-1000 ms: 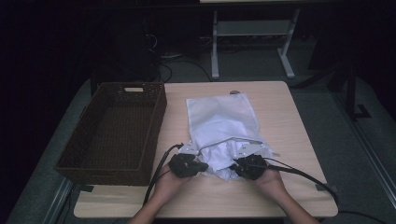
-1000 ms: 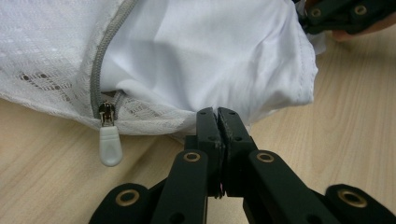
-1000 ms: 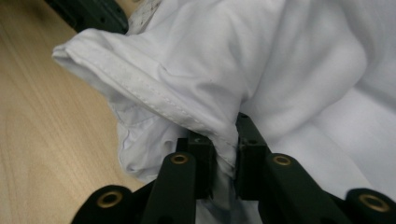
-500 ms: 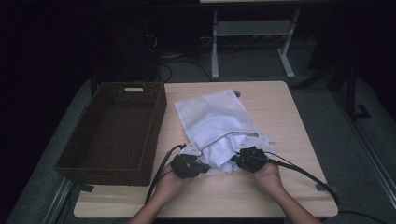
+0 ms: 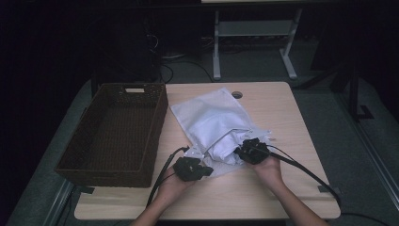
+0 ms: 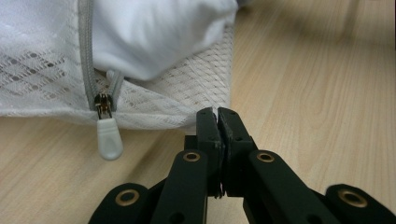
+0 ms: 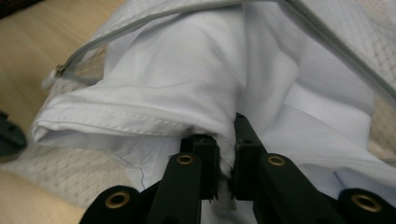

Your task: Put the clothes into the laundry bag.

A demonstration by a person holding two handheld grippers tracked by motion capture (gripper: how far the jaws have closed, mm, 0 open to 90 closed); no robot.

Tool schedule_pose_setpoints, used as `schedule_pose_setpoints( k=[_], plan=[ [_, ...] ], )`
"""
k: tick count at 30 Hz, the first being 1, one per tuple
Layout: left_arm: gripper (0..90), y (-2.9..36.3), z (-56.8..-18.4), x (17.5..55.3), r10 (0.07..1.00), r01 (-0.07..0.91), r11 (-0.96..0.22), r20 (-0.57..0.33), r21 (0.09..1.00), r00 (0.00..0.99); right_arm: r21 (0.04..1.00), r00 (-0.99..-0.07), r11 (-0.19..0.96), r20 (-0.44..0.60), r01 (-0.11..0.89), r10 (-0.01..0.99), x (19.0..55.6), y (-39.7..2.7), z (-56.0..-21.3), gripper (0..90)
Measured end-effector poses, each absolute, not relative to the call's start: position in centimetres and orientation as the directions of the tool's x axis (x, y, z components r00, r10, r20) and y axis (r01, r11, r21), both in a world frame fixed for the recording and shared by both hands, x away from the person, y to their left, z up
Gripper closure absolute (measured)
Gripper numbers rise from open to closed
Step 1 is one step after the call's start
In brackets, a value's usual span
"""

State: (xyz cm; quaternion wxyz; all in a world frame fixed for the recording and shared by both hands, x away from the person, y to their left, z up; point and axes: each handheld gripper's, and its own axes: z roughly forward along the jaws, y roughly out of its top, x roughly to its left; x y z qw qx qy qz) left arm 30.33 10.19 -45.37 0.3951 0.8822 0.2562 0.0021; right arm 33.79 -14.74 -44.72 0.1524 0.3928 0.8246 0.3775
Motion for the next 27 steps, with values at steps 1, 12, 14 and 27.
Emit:
schedule_pose_setpoints(
  k=[1,12,14,27],
  plan=[
    [88.2,10.2,-45.4,30.3,0.453,0.45,-0.557,-0.199,0.698,0.869,0.743,-0.638,0.399,0.05,0.538,0.769,34.1,-14.8,-44.7,83.0],
    [87.9,10.4,-45.5,30.4,0.454,0.453,-0.557,-0.202,0.696,0.868,0.763,-0.687,0.409,0.062,0.5,0.724,33.7,-15.3,-43.6,62.5],
    [87.7,10.5,-45.5,30.4,0.456,0.456,-0.555,-0.204,0.696,0.866,0.772,-0.706,0.408,0.074,0.488,0.705,33.1,-15.6,-42.9,58.3],
    [87.6,10.3,-45.6,30.4,0.458,0.457,-0.557,-0.203,0.694,0.866,0.737,-0.794,0.481,0.122,0.475,0.596,31.3,-13.7,-44.4,42.9]
  ],
)
